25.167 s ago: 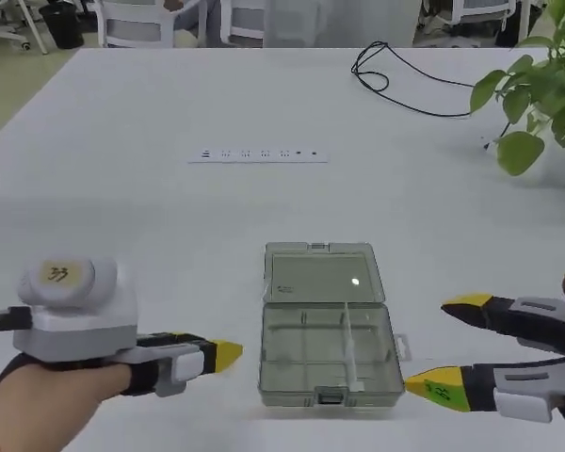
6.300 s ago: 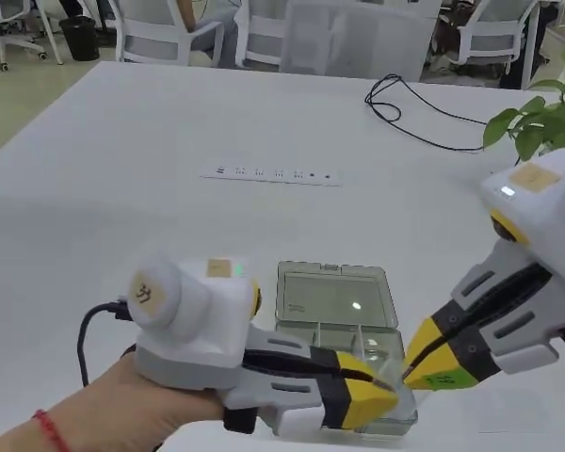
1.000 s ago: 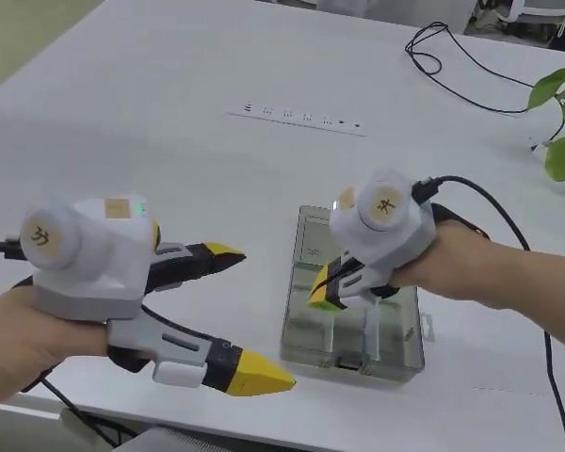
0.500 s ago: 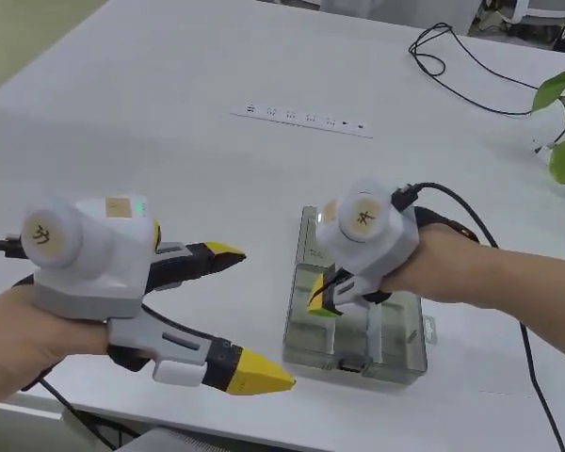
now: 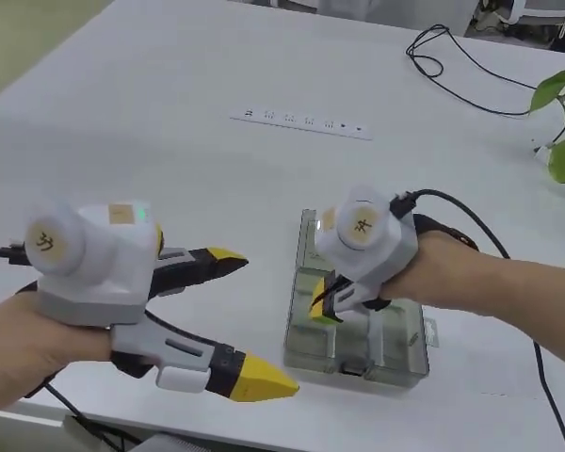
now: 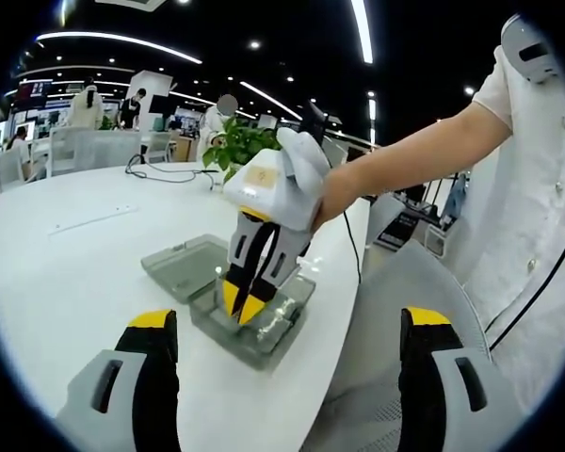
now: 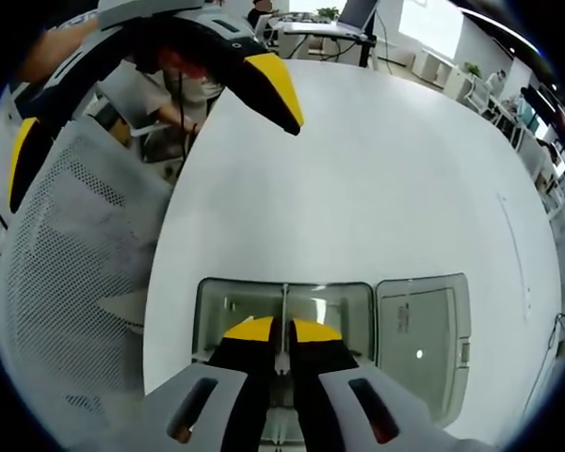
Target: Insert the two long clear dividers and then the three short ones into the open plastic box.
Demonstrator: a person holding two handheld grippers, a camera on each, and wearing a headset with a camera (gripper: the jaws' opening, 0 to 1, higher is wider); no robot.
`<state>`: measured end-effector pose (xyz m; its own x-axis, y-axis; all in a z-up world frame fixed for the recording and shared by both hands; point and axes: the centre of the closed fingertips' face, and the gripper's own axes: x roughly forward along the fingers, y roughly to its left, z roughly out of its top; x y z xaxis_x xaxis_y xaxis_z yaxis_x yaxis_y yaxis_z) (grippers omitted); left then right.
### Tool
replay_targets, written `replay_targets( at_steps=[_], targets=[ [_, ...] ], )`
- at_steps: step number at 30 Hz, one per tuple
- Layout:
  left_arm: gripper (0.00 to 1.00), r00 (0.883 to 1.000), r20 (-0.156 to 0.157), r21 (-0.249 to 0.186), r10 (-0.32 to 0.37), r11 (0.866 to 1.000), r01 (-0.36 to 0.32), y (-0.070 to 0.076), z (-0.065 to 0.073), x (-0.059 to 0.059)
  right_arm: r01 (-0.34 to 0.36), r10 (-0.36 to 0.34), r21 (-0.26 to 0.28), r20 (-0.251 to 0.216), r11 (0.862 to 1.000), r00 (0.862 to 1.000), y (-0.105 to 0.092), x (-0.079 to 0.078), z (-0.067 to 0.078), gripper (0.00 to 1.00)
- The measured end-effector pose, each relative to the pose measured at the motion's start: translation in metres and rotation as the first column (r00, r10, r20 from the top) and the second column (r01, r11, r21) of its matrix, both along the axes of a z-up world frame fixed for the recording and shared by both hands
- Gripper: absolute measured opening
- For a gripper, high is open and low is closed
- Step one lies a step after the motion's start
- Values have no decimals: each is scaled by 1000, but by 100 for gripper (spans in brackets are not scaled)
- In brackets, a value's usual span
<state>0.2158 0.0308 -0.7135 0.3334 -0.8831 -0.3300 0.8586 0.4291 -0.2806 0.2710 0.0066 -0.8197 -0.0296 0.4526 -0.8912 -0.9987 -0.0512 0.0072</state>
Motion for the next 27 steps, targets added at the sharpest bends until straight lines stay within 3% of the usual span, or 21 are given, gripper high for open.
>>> replay_targets(
  at_steps=[8,15,27],
  targets=[
    [100,1000,-1,0,-1,1000,1,-1,1,0,43,-43,52,1,998,999,-1,4,16,12],
    [100,1000,3,0,-3,1000,3,-3,3,0,105,-105,132,-5,986,994,-6,10,41,15],
    [100,1000,7,-1,6,1000,-6,-4,6,0,202,-195,262,-52,944,979,-25,13,84,23]
  ],
)
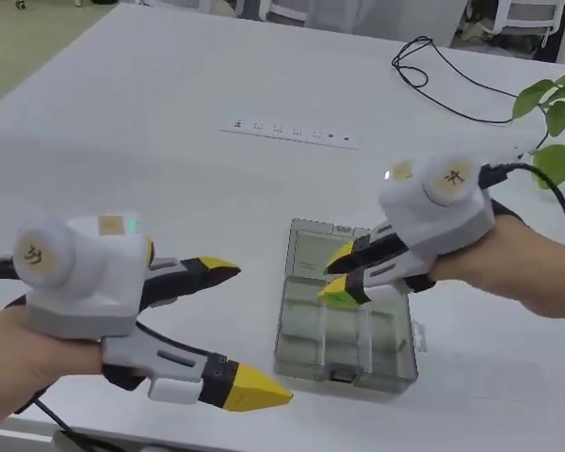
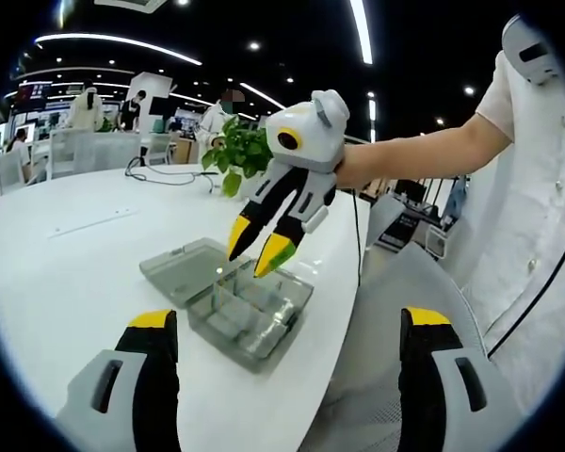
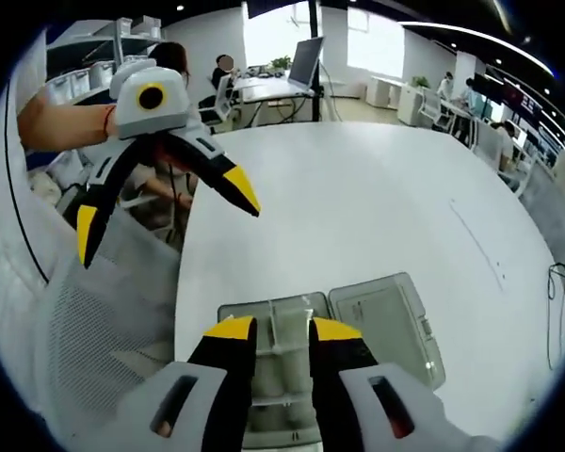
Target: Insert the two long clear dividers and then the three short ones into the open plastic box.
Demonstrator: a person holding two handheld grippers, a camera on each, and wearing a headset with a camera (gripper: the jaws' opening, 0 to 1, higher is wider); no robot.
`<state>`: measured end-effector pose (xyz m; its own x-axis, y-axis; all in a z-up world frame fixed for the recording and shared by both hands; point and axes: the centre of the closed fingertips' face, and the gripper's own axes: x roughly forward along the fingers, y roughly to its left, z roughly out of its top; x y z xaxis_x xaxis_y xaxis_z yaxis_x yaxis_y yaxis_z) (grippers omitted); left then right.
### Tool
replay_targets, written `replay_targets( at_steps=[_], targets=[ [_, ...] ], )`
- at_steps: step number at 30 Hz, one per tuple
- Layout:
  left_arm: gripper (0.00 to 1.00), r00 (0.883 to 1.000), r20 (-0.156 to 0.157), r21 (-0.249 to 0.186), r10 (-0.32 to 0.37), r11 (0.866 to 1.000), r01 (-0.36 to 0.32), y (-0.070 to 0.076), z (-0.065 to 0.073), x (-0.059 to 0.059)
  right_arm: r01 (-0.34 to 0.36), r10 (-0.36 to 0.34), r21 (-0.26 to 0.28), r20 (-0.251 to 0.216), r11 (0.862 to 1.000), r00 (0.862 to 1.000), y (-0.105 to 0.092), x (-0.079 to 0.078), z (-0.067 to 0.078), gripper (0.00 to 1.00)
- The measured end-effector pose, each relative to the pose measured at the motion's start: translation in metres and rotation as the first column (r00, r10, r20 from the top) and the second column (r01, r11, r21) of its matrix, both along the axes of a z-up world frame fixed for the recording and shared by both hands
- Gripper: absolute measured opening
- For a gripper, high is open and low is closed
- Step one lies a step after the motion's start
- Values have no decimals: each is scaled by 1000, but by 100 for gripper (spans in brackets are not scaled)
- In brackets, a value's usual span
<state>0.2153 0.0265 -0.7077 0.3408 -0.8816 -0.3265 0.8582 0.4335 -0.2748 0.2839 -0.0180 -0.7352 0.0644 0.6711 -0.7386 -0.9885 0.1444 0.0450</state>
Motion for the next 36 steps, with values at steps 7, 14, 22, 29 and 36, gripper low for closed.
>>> replay_targets(
  at_steps=[7,14,22,29,36],
  targets=[
    [100,1000,2,-7,-1,1000,1,-2,3,1,38,-38,28,0,999,999,-19,1,13,29],
    [100,1000,5,-2,-11,1000,11,-4,6,1,75,-75,15,14,997,997,-51,5,16,34],
    [100,1000,6,2,-22,1000,22,-7,8,3,96,-95,-35,24,995,995,-89,-2,12,42],
    [100,1000,6,7,-27,1000,27,-8,9,3,110,-109,-76,18,991,994,-125,-9,4,49],
    [100,1000,4,11,-28,1000,28,-9,9,3,80,-79,-166,13,983,997,-161,-17,-15,53]
  ],
)
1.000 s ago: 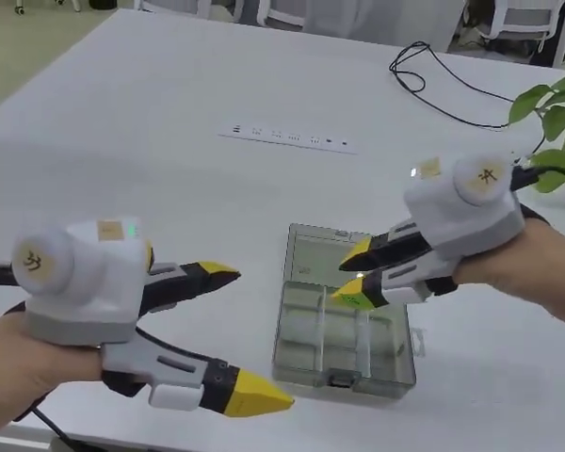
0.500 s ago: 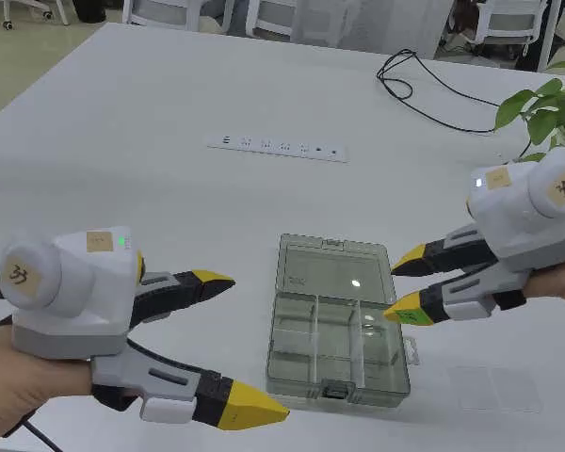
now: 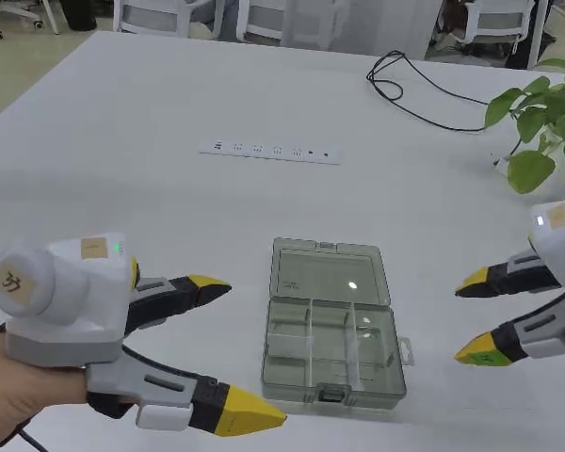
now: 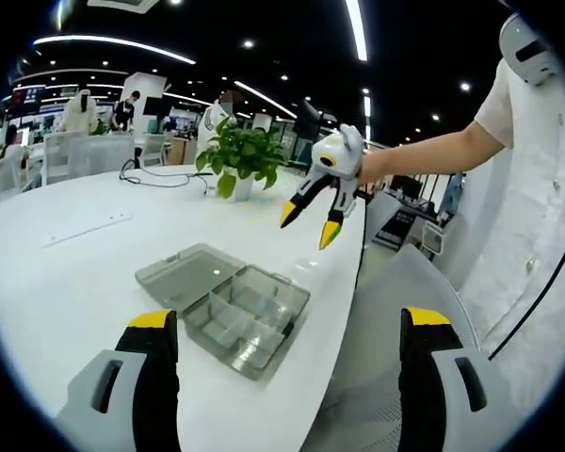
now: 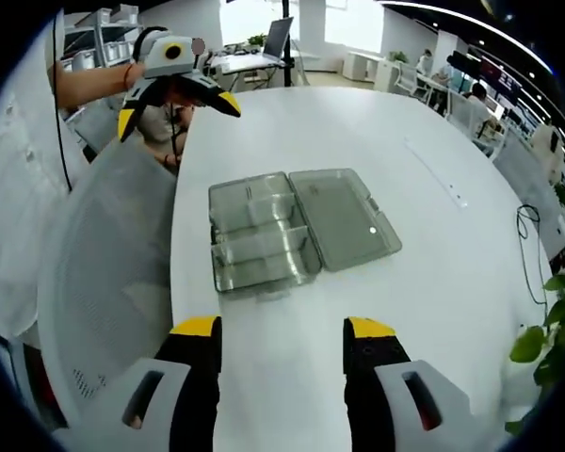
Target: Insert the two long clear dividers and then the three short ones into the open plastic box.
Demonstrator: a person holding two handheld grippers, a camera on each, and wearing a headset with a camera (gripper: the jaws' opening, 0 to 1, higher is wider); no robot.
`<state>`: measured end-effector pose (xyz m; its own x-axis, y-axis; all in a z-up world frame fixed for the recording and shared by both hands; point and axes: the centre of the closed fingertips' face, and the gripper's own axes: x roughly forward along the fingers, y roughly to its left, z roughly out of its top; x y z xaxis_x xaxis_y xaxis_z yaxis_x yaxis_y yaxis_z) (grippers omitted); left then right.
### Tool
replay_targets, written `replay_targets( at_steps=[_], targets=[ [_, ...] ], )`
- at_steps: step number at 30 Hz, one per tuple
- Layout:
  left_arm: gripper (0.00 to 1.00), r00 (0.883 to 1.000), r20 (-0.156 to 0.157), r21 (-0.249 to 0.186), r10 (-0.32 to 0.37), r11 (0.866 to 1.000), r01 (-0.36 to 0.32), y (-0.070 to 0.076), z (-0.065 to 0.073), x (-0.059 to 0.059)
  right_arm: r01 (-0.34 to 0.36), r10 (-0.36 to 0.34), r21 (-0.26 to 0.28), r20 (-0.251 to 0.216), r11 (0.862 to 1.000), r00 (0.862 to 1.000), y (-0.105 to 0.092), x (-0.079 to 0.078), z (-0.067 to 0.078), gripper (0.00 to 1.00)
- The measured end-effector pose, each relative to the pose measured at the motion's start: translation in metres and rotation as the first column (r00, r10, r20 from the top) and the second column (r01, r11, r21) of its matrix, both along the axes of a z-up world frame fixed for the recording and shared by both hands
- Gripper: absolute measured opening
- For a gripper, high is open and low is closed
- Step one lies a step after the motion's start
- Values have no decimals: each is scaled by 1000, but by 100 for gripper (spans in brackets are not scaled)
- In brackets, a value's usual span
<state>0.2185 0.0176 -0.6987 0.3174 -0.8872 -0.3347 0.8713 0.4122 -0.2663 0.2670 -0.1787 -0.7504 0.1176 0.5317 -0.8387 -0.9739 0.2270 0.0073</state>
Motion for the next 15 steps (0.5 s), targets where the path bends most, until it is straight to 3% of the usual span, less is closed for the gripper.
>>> replay_targets(
  at_steps=[6,10,15],
  targets=[
    [100,1000,-6,5,-1,1000,1,0,-1,-1,-49,48,-78,-16,996,999,-21,-8,-20,58],
    [100,1000,-7,6,1,1000,-1,0,-1,-1,-131,129,-165,-24,977,991,-35,-15,-38,58],
    [100,1000,-10,7,3,1000,-2,0,-2,-2,-197,195,-235,-32,952,980,-42,-17,-59,54]
  ],
)
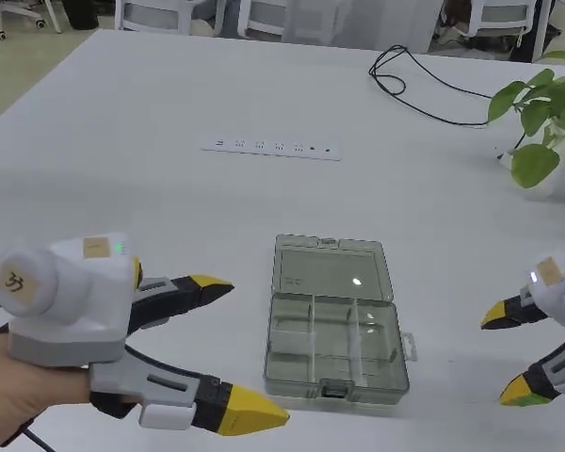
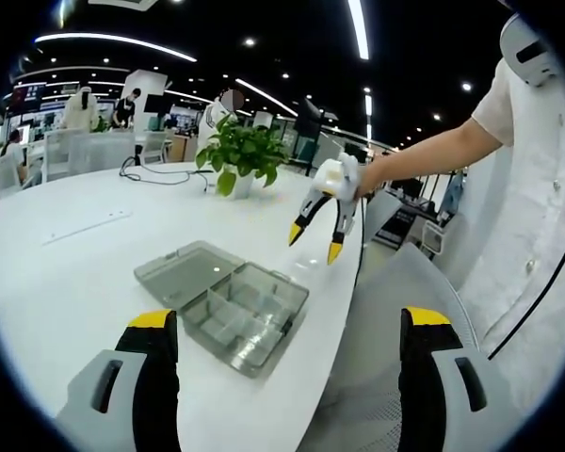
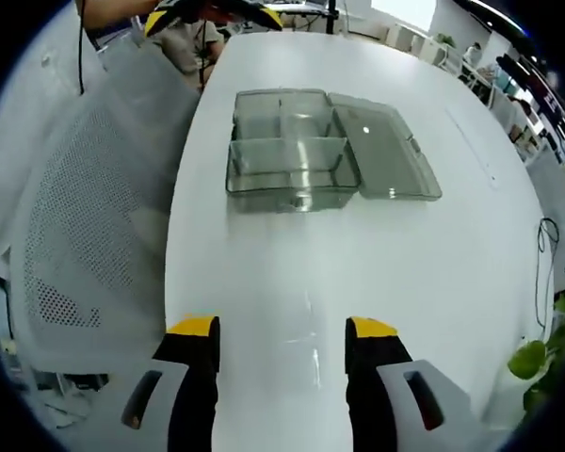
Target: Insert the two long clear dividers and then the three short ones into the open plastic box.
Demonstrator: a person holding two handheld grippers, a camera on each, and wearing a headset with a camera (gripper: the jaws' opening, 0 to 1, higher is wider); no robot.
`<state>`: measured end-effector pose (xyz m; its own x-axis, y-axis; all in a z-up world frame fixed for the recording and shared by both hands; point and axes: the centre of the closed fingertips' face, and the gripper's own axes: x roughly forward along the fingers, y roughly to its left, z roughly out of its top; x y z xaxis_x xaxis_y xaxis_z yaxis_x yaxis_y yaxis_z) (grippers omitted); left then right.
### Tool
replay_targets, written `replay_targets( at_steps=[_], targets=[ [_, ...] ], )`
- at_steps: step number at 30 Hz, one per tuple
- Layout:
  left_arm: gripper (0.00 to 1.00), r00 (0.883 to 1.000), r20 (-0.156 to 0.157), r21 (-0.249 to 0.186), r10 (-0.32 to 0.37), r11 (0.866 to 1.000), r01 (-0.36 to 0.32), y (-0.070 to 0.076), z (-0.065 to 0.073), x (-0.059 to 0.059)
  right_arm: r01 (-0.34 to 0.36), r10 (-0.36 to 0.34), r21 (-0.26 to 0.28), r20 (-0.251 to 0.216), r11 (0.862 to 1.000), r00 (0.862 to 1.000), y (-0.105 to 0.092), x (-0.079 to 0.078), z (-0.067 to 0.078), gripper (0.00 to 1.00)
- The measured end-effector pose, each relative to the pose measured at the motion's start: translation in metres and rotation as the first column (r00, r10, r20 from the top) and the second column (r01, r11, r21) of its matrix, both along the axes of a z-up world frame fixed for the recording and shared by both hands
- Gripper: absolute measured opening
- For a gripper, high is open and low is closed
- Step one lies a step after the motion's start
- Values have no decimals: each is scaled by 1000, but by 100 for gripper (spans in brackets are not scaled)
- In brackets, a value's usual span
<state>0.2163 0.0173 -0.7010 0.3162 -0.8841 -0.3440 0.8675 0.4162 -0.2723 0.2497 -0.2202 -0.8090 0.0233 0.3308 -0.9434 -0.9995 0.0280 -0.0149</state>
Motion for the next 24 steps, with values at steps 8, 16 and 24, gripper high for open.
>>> replay_targets(
  at_steps=[8,16,24],
  targets=[
    [100,1000,-4,0,1,1000,-1,1,-1,-1,-109,110,-85,5,990,994,-5,2,-31,49],
    [100,1000,-8,-3,0,1000,0,1,-2,1,-143,143,-124,-7,982,990,-9,7,-46,46],
    [100,1000,-9,-9,-1,1000,1,1,-3,4,-146,146,-129,-10,981,989,-10,10,-48,45]
  ],
)
